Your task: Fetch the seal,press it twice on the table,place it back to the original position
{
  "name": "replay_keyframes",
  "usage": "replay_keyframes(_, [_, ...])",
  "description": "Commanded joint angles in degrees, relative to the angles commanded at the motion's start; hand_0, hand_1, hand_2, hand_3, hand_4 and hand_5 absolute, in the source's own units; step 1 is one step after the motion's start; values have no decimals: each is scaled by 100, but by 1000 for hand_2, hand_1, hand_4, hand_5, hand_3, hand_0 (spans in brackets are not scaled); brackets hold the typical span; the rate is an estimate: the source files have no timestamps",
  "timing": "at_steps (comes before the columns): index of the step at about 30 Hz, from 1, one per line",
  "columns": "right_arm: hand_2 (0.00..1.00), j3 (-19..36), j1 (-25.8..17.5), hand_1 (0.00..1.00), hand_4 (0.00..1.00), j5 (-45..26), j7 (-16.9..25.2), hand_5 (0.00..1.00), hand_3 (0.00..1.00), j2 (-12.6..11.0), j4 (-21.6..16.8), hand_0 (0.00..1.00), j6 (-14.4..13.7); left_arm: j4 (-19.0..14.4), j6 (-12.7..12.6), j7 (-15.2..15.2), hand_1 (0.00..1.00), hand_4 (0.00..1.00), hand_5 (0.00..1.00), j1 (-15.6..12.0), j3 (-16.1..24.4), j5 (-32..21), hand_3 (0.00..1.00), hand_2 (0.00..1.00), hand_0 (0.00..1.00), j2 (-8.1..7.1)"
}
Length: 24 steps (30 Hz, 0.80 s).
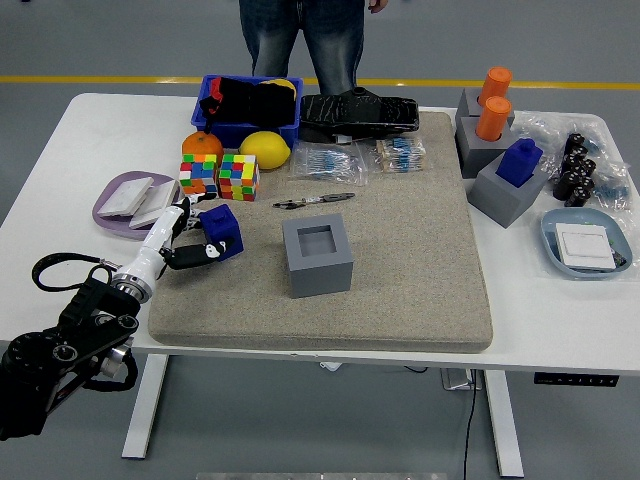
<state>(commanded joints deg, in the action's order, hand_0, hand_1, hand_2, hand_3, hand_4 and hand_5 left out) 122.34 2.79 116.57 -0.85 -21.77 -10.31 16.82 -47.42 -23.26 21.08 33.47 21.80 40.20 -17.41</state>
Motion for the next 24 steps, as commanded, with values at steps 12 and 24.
replay_keyframes(12, [776,28,-6,783,899,-5,18,624,771,-14,0,887,3,-388,-36,-2,593,626,2,21,383,236,871,487,746,-114])
replay_keyframes(24, [775,33,-16,783,898,3,16,623,771,-9,0,886,0,-1478,-85,-117,587,626,2,53,857,704,871,480,746,-231])
